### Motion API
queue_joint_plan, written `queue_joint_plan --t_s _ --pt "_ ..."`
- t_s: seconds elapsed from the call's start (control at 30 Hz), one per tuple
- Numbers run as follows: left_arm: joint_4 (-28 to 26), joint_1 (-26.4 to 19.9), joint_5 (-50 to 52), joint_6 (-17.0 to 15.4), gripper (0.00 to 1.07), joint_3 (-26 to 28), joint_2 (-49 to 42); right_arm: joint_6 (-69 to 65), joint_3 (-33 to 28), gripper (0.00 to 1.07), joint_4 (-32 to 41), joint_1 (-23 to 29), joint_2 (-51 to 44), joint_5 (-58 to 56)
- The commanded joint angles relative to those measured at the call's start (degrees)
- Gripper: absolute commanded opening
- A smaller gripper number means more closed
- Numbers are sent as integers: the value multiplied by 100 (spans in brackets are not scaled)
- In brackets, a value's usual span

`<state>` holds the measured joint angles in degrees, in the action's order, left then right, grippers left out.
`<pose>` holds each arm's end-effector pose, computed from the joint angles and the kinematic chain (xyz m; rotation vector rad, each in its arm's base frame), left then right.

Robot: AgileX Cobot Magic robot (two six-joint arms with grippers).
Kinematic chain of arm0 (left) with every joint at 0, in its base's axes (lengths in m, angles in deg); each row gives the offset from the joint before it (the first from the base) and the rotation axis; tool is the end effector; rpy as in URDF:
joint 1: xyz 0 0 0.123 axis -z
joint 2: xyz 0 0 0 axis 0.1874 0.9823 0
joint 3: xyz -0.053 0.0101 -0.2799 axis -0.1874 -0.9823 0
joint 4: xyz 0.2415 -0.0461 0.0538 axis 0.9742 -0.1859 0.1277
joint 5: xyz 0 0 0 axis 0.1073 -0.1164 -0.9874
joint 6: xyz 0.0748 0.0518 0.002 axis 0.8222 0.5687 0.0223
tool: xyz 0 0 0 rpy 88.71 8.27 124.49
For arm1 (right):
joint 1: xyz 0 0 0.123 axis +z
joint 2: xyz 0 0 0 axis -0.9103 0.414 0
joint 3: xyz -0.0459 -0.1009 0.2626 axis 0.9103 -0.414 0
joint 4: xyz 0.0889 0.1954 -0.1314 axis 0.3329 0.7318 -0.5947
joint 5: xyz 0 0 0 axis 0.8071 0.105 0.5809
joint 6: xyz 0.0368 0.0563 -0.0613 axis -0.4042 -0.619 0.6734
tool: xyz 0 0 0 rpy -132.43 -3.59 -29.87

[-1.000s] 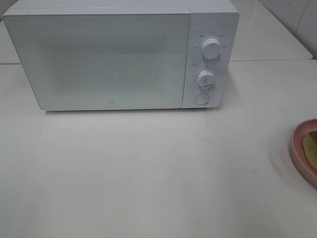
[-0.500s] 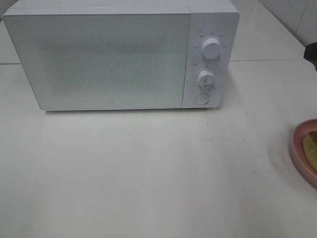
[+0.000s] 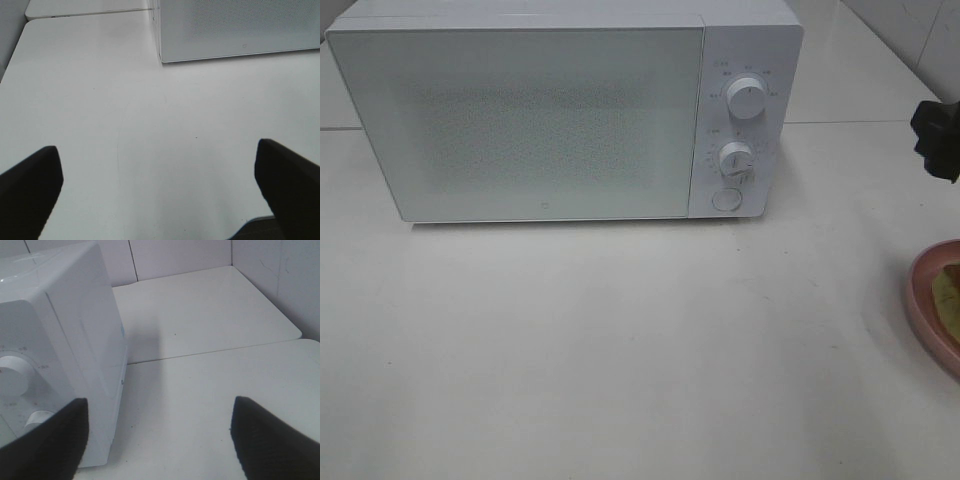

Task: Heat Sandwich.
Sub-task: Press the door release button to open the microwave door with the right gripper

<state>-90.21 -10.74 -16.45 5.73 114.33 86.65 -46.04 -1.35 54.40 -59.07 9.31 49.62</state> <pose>-0.0091 -0.0079 0.2811 0.1237 2.0375 -0.0471 0.2094 0.0153 0.2206 0.1090 1.6854 0.1267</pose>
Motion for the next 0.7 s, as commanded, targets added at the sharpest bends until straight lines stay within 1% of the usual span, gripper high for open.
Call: queue_joint_plan --t_s 0.03,0.07,0.1,0.13,0.17,0.2,0.23,0.27,0.3,0.33,0.37,0.4,0.47,0.5,0.6,0.67,0.7 --pt "0 -11 69 0 100 -6 -132 401 -97 75 264 275 172 493" --pt "0 -11 69 0 100 -6 -126 533 -126 75 367 413 281 625" --pt "0 -11 69 0 100 -6 -109 762 -172 75 533 688 487 905" --pt "0 -11 69 0 100 -6 -103 871 -189 75 625 808 613 1014" --pt "0 -11 69 0 100 -6 -103 871 -189 75 625 808 613 1014" --pt "0 -11 69 0 100 -6 -103 1020 -201 75 768 974 739 1157" --pt "0 -11 69 0 100 -6 -103 1180 -201 75 940 1134 865 1283" --pt "0 -11 69 0 100 -6 -103 1536 -201 75 1295 1473 1094 1536" --pt "0 -11 69 0 100 -6 -103 1673 -201 75 1438 1599 1197 1690" --pt "0 -11 69 0 100 -6 -103 1673 -201 75 1438 1599 1197 1690" --pt "0 -11 69 0 100 -6 -103 1816 -201 75 1610 1765 1324 1845" --pt "0 -11 69 0 100 -6 -103 1971 -201 75 1931 2057 1581 2097" --pt "0 -11 69 0 100 -6 -103 2000 -201 75 2292 2355 1822 2361" --pt "0 -11 69 0 100 -6 -103 2000 -201 75 2292 2355 1822 2361" --pt "0 -11 69 0 100 -6 -103 1988 -172 75 2939 2836 2229 2767" --pt "0 -11 69 0 100 -6 -103 1988 -155 75 3060 2934 2298 2819" --pt "0 -11 69 0 100 -6 -103 1988 -86 75 3295 3157 2469 2882"
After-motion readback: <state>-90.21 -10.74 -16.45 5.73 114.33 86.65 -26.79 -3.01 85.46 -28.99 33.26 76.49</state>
